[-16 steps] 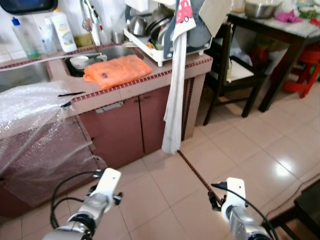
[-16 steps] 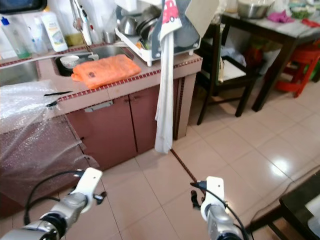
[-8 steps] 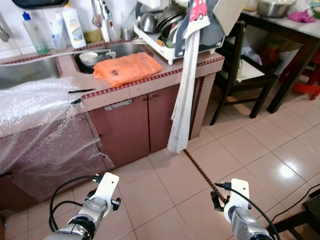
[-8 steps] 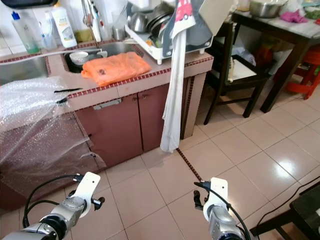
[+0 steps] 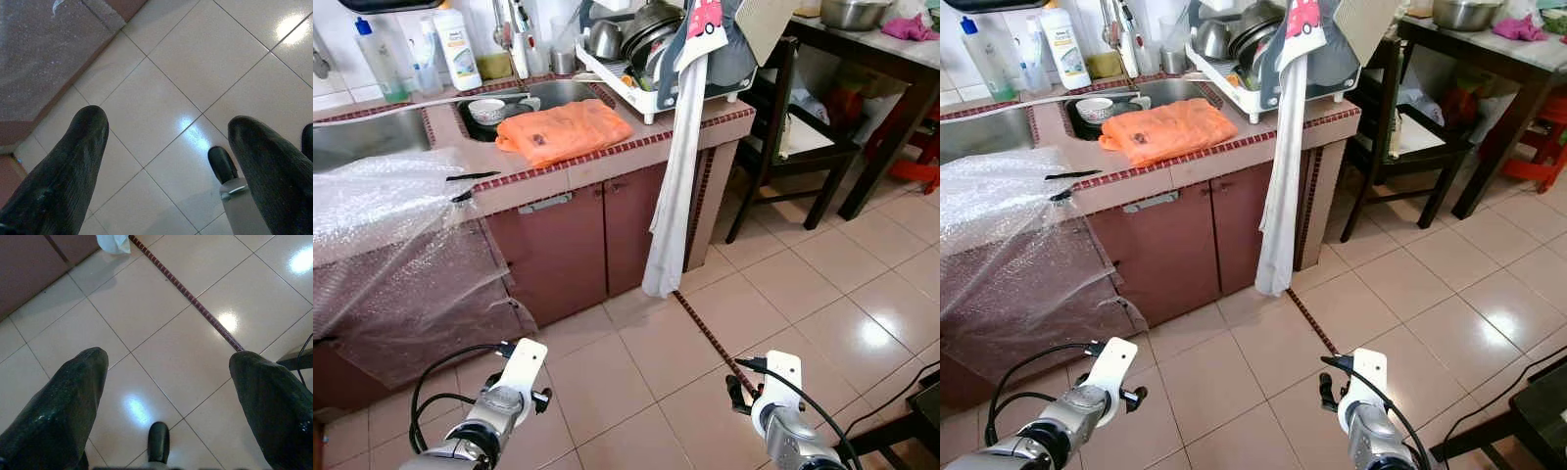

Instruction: Kitchen organization

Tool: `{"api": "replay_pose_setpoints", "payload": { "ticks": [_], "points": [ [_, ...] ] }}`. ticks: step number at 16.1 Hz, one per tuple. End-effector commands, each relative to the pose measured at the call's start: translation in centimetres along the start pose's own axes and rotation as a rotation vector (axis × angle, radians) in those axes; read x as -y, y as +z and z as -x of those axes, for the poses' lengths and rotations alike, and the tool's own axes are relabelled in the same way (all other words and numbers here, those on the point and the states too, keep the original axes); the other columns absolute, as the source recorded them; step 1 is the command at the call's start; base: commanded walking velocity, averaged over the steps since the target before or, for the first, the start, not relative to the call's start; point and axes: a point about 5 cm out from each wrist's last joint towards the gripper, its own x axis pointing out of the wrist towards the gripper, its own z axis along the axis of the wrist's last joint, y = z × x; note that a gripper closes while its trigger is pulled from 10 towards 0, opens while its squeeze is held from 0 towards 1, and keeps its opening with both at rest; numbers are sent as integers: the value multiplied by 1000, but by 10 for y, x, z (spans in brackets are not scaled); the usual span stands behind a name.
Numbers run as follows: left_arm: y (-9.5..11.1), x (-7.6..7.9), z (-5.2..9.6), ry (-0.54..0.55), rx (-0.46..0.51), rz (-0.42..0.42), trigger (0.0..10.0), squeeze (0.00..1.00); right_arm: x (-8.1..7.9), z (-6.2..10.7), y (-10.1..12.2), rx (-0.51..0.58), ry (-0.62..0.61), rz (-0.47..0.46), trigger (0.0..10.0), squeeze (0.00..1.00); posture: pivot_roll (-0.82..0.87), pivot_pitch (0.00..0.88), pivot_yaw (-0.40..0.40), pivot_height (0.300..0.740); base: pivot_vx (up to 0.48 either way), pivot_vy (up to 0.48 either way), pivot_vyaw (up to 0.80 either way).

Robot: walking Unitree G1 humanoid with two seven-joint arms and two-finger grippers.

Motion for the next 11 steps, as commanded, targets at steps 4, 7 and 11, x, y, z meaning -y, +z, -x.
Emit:
{"api": "replay_pose_setpoints", "payload": {
  "ticks": [4,7,11],
  "points": [
    [-12,2,0,-27,-58,141,10000,0,0,1,-5,-24,-3,-18,10000,0,-54,15,1,740,0,0,0],
    [-16,4,1,-71,-61,163,10000,0,0,1,-5,-27,-2,-18,10000,0,-53,15,-2,740,0,0,0],
    [-16,7,1,-93,-58,160,10000,0,0,1,-7,-42,-2,-7,10000,0,-57,19,-3,740,0,0,-550]
  ]
}}
